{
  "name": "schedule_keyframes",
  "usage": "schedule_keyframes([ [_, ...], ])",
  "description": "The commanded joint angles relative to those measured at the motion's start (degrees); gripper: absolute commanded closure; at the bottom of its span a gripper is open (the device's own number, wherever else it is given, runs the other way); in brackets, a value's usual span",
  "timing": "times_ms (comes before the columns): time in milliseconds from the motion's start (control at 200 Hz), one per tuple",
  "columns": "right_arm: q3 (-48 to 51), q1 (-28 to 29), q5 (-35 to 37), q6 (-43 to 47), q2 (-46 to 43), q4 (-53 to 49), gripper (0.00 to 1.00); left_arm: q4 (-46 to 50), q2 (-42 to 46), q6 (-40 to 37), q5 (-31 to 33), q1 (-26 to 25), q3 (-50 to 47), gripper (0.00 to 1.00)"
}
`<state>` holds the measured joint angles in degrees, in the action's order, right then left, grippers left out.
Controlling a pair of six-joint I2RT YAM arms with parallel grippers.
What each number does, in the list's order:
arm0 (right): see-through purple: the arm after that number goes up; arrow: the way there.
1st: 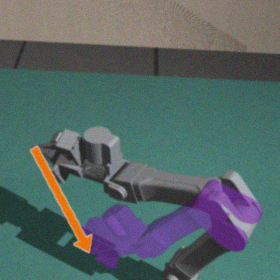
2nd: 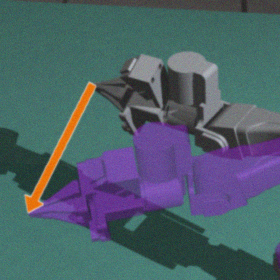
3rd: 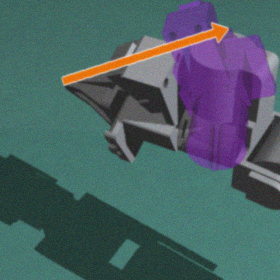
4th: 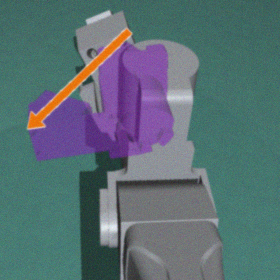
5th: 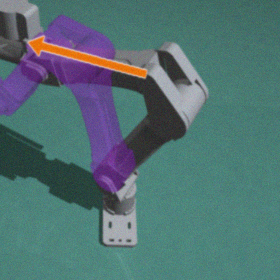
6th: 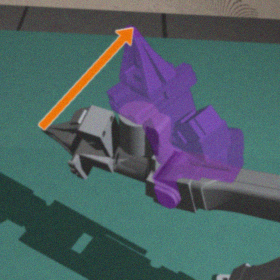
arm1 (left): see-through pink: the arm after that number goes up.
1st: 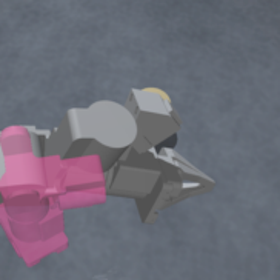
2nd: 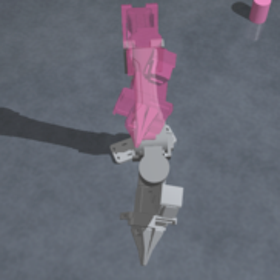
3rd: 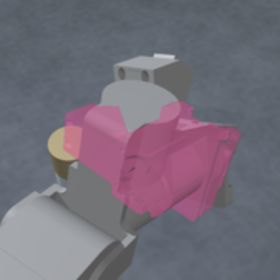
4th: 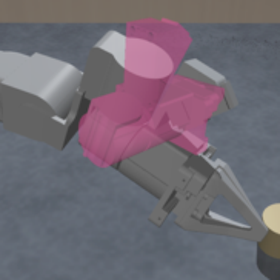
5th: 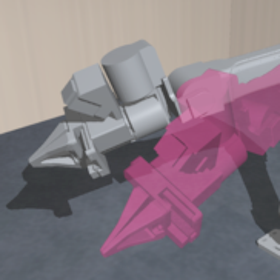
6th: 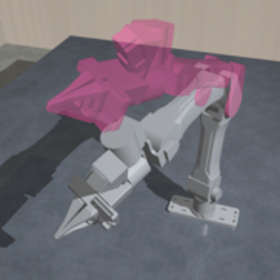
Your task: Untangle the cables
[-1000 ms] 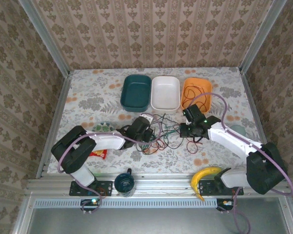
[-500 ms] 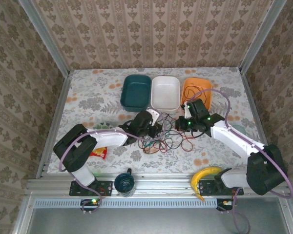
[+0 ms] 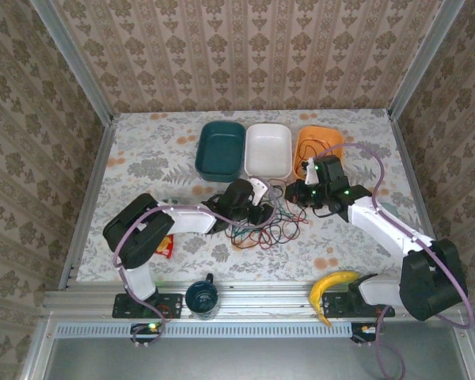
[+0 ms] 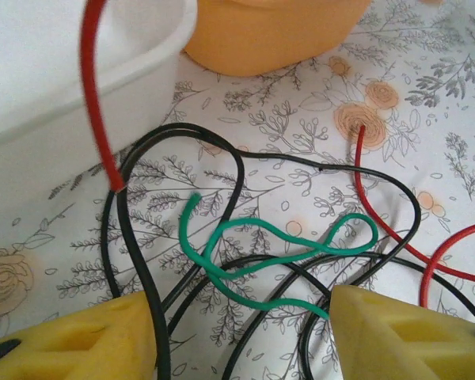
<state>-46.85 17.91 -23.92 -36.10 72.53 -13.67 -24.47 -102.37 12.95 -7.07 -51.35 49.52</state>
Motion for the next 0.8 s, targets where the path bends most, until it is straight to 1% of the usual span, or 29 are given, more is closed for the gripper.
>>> schedule_keyframes([
  [0,-1.7,-0.1,3.6,1.1,-4.6,-2.3,1.0,-3.8,3.1,2.9,3.9,0.4,-3.0,0.4],
  [90,-4.6,-0.2,9.7,3.4,-8.1,-4.6,1.0,-4.9,5.3,4.8,8.2,0.9,-5.8,0.34],
  [205,-8.0,-0.2,18.4,6.0,-12.4,-4.3,1.0,-6.5,7.9,6.4,11.8,0.9,-8.9,0.32],
  [375,-12.2,-0.2,28.8,9.6,-13.2,1.8,1.0,-6.3,10.8,8.1,16.8,0.7,-11.9,0.26],
  [485,-13.5,-0.2,35.5,11.5,-10.9,6.7,1.0,-5.3,11.7,8.1,18.7,0.7,-12.6,0.25],
  [645,-13.6,-0.2,42.3,13.5,-5.2,15.2,1.0,-4.3,12.4,8.7,19.2,0.8,-13.0,0.23],
  [725,-13.2,-0.3,44.2,14.6,-1.4,20.0,1.0,-4.1,12.4,8.7,19.2,0.6,-13.0,0.22],
  [795,-14.0,-0.3,44.4,15.2,3.1,21.6,1.0,-3.7,12.5,8.5,19.1,0.6,-12.7,0.21],
])
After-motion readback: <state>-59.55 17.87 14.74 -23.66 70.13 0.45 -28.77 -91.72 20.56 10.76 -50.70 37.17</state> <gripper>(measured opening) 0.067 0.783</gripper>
